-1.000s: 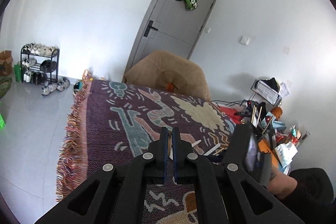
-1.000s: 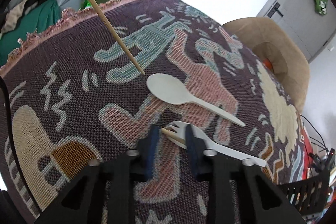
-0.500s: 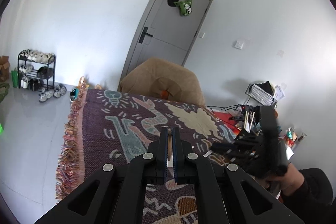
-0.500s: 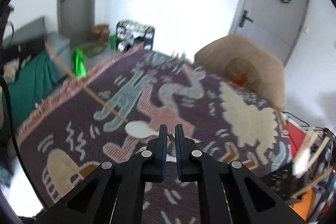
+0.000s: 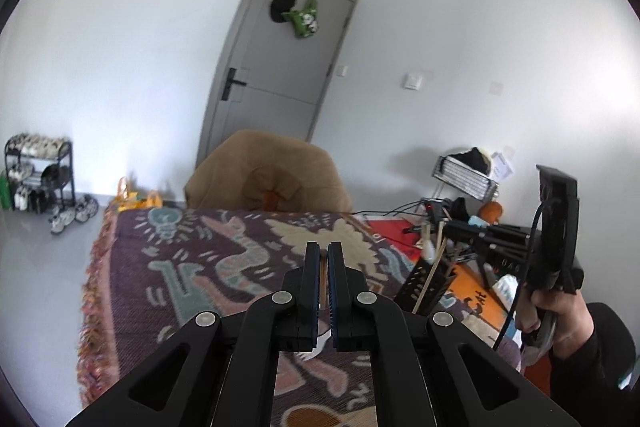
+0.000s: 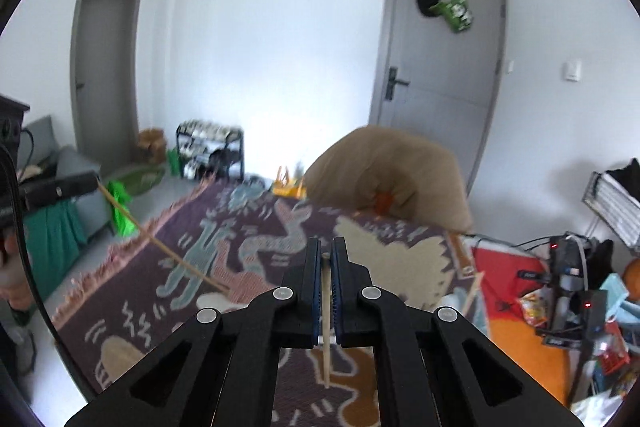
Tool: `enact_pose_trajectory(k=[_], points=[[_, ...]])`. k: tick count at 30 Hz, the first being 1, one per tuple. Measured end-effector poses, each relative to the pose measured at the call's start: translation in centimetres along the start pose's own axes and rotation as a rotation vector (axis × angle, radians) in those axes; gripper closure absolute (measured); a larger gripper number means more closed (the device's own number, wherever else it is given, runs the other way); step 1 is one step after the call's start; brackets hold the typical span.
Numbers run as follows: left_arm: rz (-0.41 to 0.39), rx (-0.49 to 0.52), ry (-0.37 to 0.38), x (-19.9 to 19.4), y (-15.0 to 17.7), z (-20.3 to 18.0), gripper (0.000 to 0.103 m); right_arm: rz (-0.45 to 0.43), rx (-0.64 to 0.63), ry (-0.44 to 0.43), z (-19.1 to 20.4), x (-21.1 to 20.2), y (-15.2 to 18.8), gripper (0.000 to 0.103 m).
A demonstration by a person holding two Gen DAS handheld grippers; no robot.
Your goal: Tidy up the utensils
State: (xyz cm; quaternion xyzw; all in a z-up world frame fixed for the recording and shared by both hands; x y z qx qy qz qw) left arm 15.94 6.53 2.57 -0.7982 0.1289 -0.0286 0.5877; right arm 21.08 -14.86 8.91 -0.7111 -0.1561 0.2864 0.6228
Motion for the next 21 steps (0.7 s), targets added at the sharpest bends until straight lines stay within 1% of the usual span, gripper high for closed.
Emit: enact_pose_trajectory(k=[5, 12, 16, 21], points=[[-0.014, 0.047, 0.050, 1.5, -1.7, -3.5, 0.100, -0.058, 0.029, 0.048, -2.9, -2.1, -2.3, 0.097], [-0.023, 0.068, 0.112, 3.3, -3.3, -7.0, 0.100, -0.116, 0.056, 0.100, -5.7, -4.1, -4.2, 0.097], [-0.023, 0.086, 0.141, 4.3, -4.0, -8.8, 0.100, -0.124, 0.066, 0.121, -6.9, -4.5, -4.3, 0.097], [-0.019, 0.110, 0.168, 5.7, -4.4, -10.8, 0.100, -0.111, 0.076, 0.148, -8.6, -4.0, -3.3, 0.097]])
Point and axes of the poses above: each gripper's, at about its wrist camera, not at the fingertips, and x roughly the way its jaws point, z to its left, y to its underside, the point moved 9 cm from there along x, roughly the way its jaws point, and after that the axes turned 11 degrees about -z, right-handed, at the moved point
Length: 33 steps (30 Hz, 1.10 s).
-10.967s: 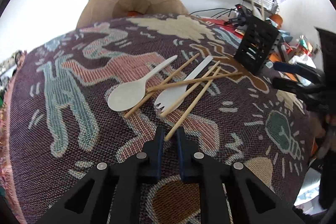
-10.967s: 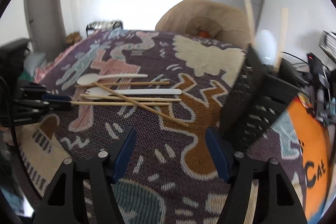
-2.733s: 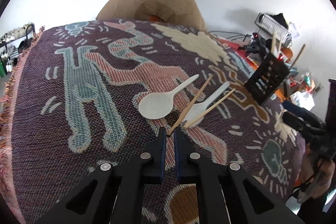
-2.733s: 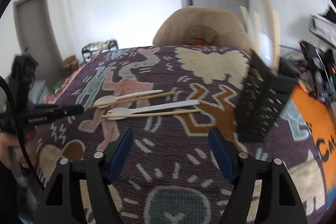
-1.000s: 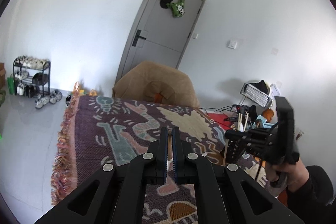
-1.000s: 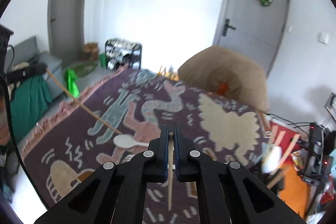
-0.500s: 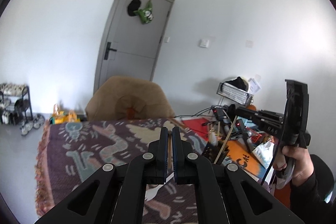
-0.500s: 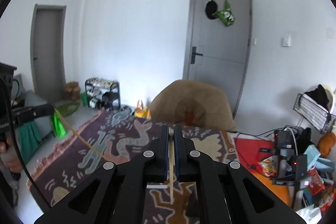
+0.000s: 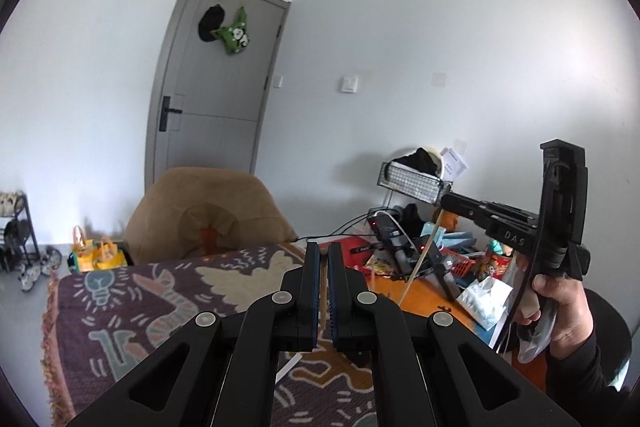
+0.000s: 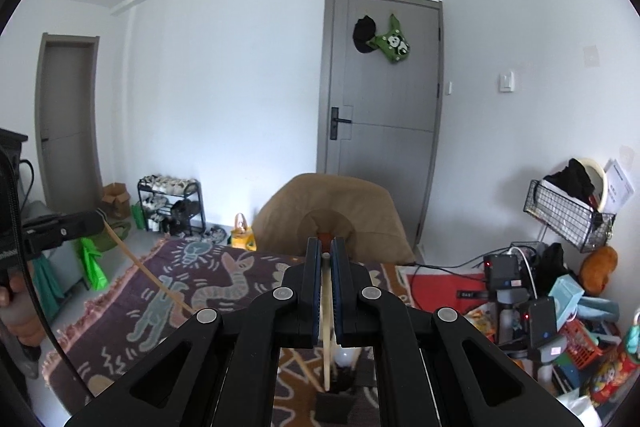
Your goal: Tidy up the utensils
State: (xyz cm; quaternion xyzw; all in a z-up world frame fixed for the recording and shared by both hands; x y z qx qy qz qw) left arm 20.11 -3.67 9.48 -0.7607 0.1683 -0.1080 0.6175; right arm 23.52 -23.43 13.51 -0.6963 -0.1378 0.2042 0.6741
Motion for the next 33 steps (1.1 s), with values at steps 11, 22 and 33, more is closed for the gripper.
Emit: enact_pose_trajectory(k=[11, 22, 33], points=[[0.044, 0.033, 0.054, 4.7, 0.2, -2.7, 0.100, 0.127, 0.089, 0.008, -3.3, 3.2, 4.3, 0.094], [0.104, 0.076, 0.129, 9.3, 0.5, -6.9, 0.100, 0.121, 0.182, 0.049, -6.9, 0.7, 6.9, 0.052], [0.174, 0.116, 0.150, 12.2, 1.4, -9.2, 0.100, 0.120, 0.344, 0.112, -9.3, -3.2, 12.5, 0.039]])
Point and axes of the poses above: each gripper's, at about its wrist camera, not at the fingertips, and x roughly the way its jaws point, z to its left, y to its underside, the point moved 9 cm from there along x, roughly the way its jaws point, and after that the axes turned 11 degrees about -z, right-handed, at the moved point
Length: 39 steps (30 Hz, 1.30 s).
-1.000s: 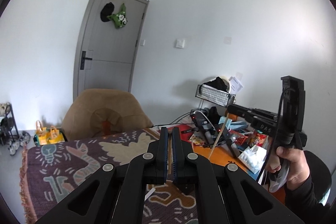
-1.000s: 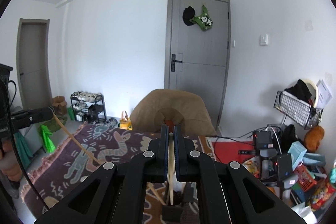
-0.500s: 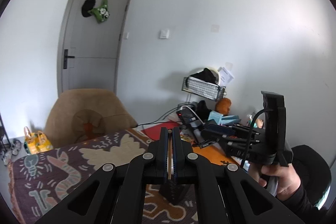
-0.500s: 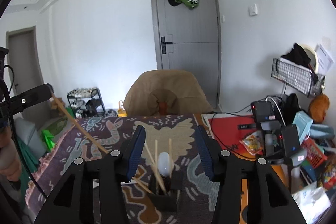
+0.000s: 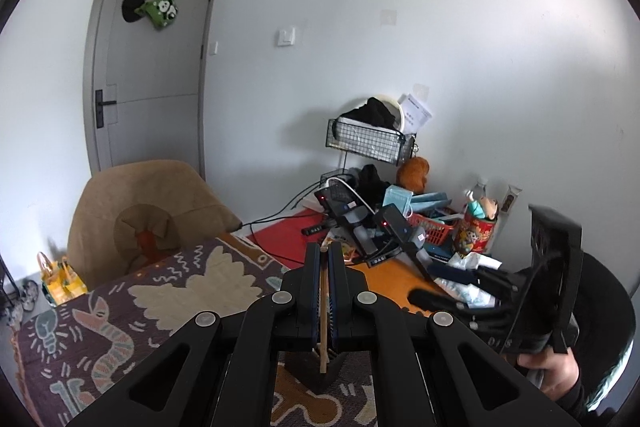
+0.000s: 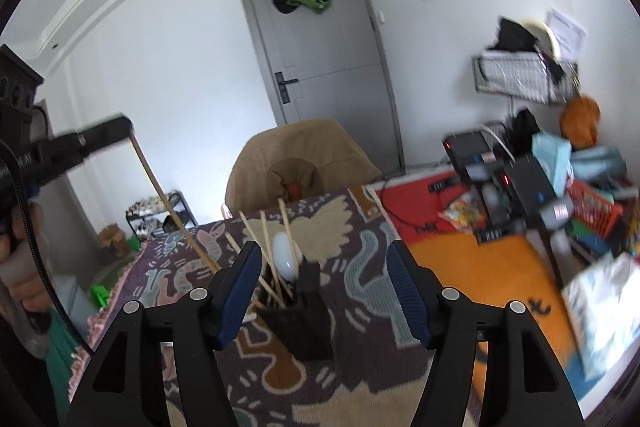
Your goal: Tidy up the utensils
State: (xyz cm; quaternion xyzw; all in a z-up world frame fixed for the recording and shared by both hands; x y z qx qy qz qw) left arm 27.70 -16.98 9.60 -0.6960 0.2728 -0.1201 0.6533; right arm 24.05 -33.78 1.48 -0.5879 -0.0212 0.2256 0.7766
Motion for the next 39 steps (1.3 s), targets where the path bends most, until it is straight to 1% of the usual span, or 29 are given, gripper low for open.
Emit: enact_pose_trajectory(k=[5, 9, 13, 16, 18, 21, 22, 23, 24, 25, 26, 27, 28, 32, 39], points=[[-0.036, -0.004, 0.026, -0.8, -1.3, -0.8, 0.100, 0.001, 0.082, 0.029, -2.1, -0.9, 1.9, 0.039], [-0.062, 0.015, 0.014, -0.4, -2.1, -1.5, 0.100, 0.015, 0.132, 0.033, -3.0, -1.2, 3.3, 0.039], [-0.034, 0.052, 0.006, 1.4, -1.3, -2.2, 0.100, 0.037, 0.156, 0.032, -2.9, -1.2, 4.7, 0.038], [-0.003, 0.045, 0.011, 2.8, 0.1, -2.4, 0.100, 0.058, 0.154, 0.039, -2.7, -0.9, 5.9, 0.031], [0.019, 0.034, 0.004, 3.7, 1.1, -2.2, 0.100, 0.073, 0.158, 0.035, -2.4, -0.6, 6.6, 0.030], [0.085, 0.016, -0.006, 4.5, 2.9, -1.7, 0.094, 0.084, 0.159, 0.027, -2.0, -0.4, 7.4, 0.030], [0.111, 0.002, -0.019, 4.7, 3.6, -1.2, 0.084, 0.086, 0.159, 0.025, -1.8, -0.2, 7.6, 0.030], [0.118, -0.005, -0.026, 4.6, 3.9, -1.0, 0.062, 0.087, 0.160, 0.023, -1.6, -0.1, 7.8, 0.029], [0.118, -0.017, -0.038, 4.3, 4.3, -0.5, 0.047, 0.088, 0.158, 0.024, -1.3, 0.0, 8.0, 0.029], [0.103, -0.024, -0.049, 3.8, 4.5, -0.1, 0.019, 0.090, 0.157, 0.025, -1.2, 0.2, 8.1, 0.026], [0.087, -0.027, -0.057, 3.4, 4.6, 0.2, 0.004, 0.092, 0.153, 0.030, -1.0, 0.3, 8.3, 0.024], [0.059, -0.030, -0.068, 2.6, 4.7, 0.7, 0.002, 0.093, 0.150, 0.035, -0.8, 0.4, 8.4, 0.024], [0.051, -0.031, -0.073, 2.1, 4.8, 0.9, 0.001, 0.096, 0.145, 0.037, -0.6, 0.6, 8.6, 0.023], [0.074, -0.049, -0.109, 0.7, 6.5, 2.6, 0.001, 0.112, 0.122, 0.045, 0.5, 1.1, 9.3, 0.023], [0.103, -0.134, -0.182, -2.0, 10.4, 6.2, 0.001, 0.122, 0.083, 0.036, 2.5, 1.4, 10.4, 0.023]])
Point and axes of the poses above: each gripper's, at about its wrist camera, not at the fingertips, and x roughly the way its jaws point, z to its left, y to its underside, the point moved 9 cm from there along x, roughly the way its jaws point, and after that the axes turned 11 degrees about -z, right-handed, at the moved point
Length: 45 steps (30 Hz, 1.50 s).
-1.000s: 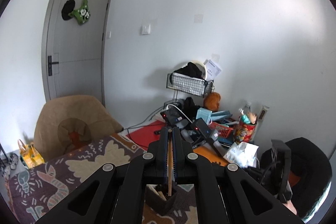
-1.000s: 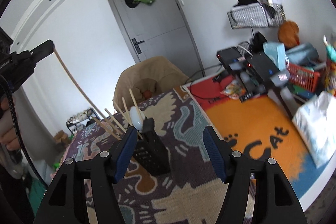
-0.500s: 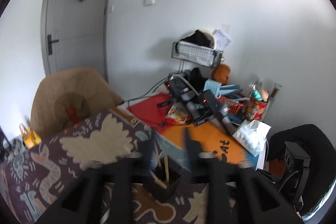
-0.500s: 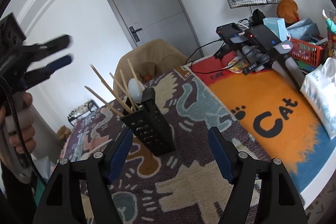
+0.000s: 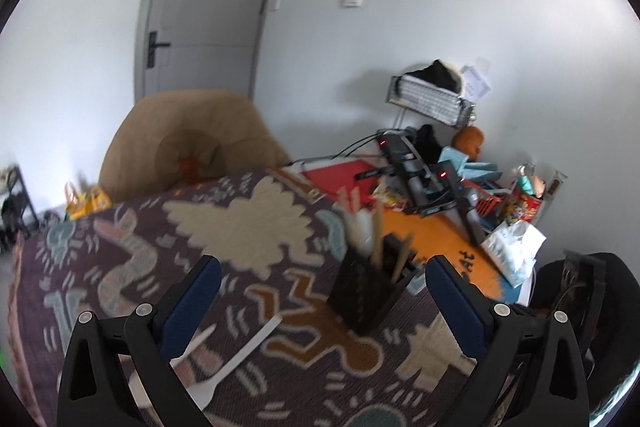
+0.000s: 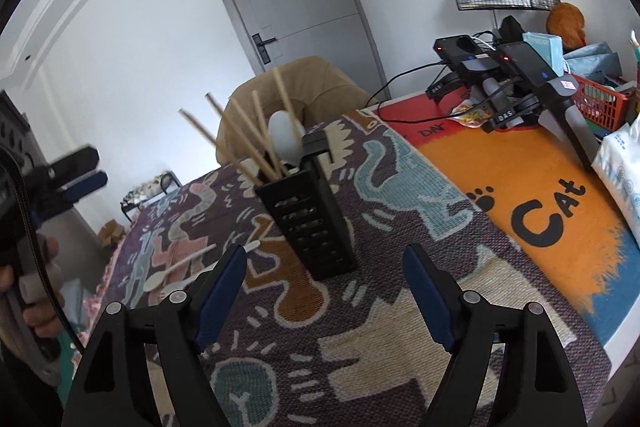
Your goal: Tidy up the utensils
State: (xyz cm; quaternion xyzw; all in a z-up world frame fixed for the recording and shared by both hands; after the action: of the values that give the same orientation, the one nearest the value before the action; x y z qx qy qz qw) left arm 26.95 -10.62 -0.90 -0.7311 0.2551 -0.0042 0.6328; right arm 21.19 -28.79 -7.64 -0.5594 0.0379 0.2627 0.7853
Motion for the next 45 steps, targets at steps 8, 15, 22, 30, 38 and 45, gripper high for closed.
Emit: enact_pose_trajectory(k=[8, 15, 22, 30, 38, 45], points=[[0.019, -0.100, -0.076, -2.3, 3.7, 5.1, 0.001, 0.021, -0.007, -0.004, 1.9, 0.8, 1.2, 0.023], [0.064, -0.252, -0.114, -4.2, 7.1, 9.1, 0.001, 0.054, -0.026, -0.019, 3.6, 1.6, 2.5, 0.023], [0.106, -0.319, -0.142, -5.2, 10.1, 11.5, 0.022, 0.074, -0.032, -0.042, 4.5, 2.2, 3.2, 0.023], [0.164, -0.321, -0.146, -4.3, 12.5, 12.6, 0.048, 0.108, -0.047, -0.054, 5.3, 3.0, 4.3, 0.023], [0.236, -0.382, -0.138, -2.1, 14.4, 13.2, 0.064, 0.116, -0.039, -0.049, 4.7, 3.4, 4.5, 0.023], [0.297, -0.376, -0.201, -0.1, 15.9, 14.2, 0.064, 0.115, -0.034, -0.037, 4.0, 3.4, 4.6, 0.023]])
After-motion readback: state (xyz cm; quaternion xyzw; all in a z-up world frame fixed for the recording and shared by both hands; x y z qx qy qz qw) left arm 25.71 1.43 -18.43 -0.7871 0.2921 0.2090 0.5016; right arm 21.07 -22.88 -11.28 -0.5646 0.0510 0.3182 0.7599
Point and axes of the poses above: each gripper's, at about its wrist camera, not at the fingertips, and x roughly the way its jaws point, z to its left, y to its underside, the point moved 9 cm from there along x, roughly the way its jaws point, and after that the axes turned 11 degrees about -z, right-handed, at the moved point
